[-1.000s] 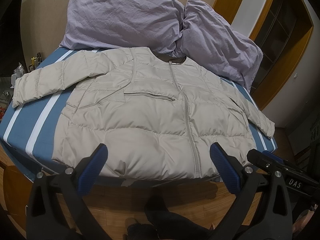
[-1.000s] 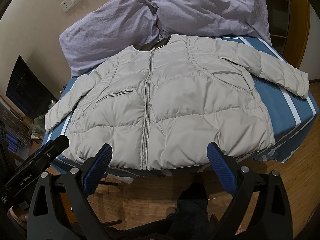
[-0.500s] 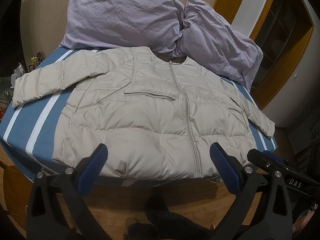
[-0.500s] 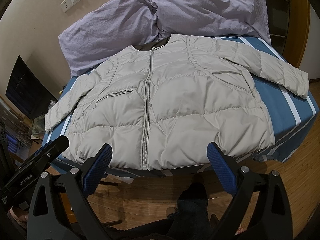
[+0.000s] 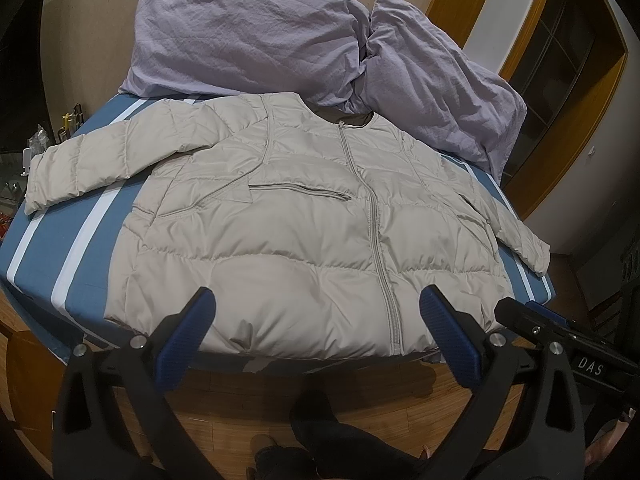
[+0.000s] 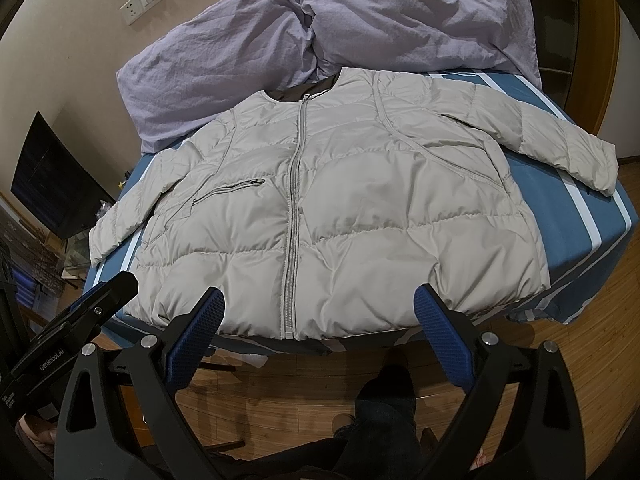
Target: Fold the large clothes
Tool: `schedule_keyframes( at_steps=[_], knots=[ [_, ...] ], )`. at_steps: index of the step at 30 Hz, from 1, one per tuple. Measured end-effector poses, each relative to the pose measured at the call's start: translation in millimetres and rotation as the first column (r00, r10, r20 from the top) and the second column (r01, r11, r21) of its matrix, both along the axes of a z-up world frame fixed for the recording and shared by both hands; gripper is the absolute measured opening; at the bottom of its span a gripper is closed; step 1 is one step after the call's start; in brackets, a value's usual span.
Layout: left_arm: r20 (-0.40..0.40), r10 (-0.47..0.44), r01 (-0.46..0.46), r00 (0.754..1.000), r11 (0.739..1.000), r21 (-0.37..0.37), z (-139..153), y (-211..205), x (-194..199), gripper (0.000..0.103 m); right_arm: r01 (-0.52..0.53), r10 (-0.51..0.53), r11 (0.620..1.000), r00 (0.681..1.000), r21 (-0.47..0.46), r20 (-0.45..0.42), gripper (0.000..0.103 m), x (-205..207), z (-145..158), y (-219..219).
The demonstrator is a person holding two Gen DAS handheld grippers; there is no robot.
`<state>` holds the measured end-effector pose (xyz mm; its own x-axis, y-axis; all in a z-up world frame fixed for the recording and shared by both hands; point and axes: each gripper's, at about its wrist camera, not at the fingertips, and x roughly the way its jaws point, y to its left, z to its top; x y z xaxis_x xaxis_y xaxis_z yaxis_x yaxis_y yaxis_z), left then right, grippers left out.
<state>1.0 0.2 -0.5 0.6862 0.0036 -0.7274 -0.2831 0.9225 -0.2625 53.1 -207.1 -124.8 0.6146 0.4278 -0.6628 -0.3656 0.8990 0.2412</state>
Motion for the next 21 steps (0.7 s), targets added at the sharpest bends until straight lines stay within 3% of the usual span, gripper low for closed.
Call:
schedule_keyframes(
  at_steps=[21],
  knots=[
    [-0.003,0.0,0.0,1.0,1.0,-0.001,-0.1,0.2,0.5,0.101,0.01,-0.009,1.0,1.0,0.003,-0.01,0.097,5.5,-3.1,-3.3]
  ],
)
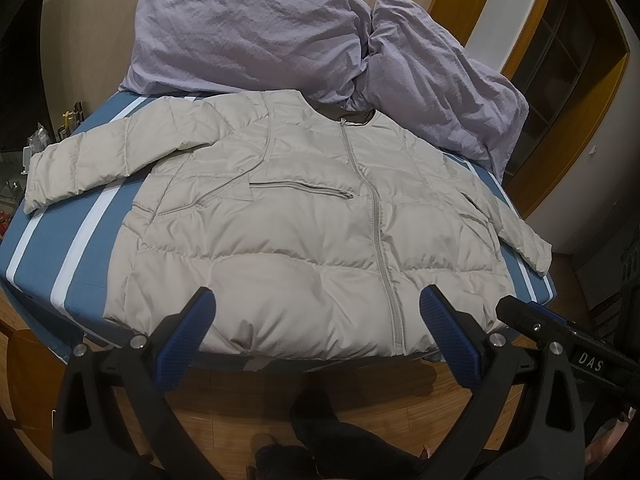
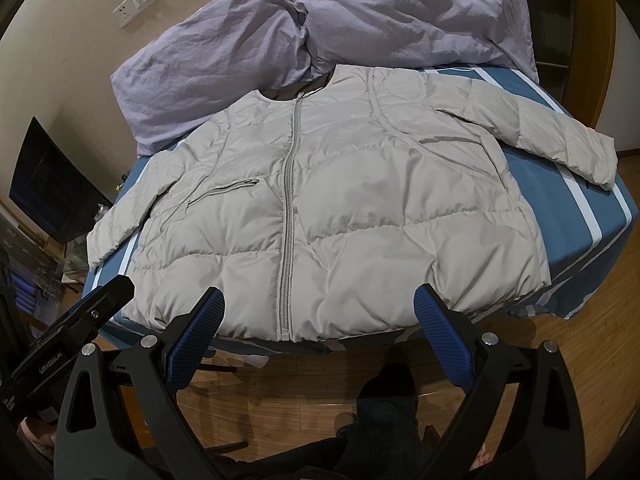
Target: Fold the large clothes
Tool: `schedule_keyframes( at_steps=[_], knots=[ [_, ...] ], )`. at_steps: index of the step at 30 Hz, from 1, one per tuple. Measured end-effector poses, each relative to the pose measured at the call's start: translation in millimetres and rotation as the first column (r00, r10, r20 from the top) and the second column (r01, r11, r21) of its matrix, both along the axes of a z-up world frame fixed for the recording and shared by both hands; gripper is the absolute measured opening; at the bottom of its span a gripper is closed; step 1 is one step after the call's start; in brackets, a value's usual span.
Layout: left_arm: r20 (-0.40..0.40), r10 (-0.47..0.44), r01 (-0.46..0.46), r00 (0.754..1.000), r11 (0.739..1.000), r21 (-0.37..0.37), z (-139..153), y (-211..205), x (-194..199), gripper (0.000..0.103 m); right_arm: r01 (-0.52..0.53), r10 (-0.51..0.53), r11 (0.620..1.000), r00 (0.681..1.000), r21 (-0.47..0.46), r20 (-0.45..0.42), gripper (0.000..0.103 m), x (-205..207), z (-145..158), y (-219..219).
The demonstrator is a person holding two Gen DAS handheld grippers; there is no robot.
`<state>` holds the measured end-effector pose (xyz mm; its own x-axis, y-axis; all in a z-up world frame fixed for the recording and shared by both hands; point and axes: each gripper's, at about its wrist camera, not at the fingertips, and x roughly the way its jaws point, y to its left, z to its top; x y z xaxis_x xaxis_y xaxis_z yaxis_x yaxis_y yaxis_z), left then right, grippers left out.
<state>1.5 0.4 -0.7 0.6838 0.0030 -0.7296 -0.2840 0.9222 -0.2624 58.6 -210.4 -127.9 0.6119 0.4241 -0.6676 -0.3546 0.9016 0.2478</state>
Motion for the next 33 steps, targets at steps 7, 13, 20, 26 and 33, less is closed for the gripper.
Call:
schedule_keyframes(
  at_steps=[7,13,20,26,33],
  knots=[
    [-0.014,0.005,-0.005,1.0,1.0,-0.012,-9,7,0,0.101,0.008,-0.008,1.0,1.0,-0.004,-0.012,0.097,9,0,1],
    [-0.052,0.026,-0.028,0.998,0.999,-0.027,-23,18,17,0.101,0.031,-0.031,0.999,0.999,-0.021,-0.02,0.097,27,-2,-1],
    [-0.098,0.053,-0.053,0.994,0.999,0.002,-32,25,44,0.101,0.155,-0.156,0.988,0.987,-0.025,-0.047,0.097,78,-4,-32],
    [-0.126,0.071,-0.068,0.989,0.997,0.029,-38,33,78,0.101,0.296,-0.297,0.955,0.952,-0.023,-0.07,0.097,137,0,-84],
    [-0.15,0.078,-0.07,0.986,0.996,0.061,-44,34,122,0.101,0.489,-0.486,0.872,0.864,-0.013,-0.134,0.097,214,-5,-173]
  ],
)
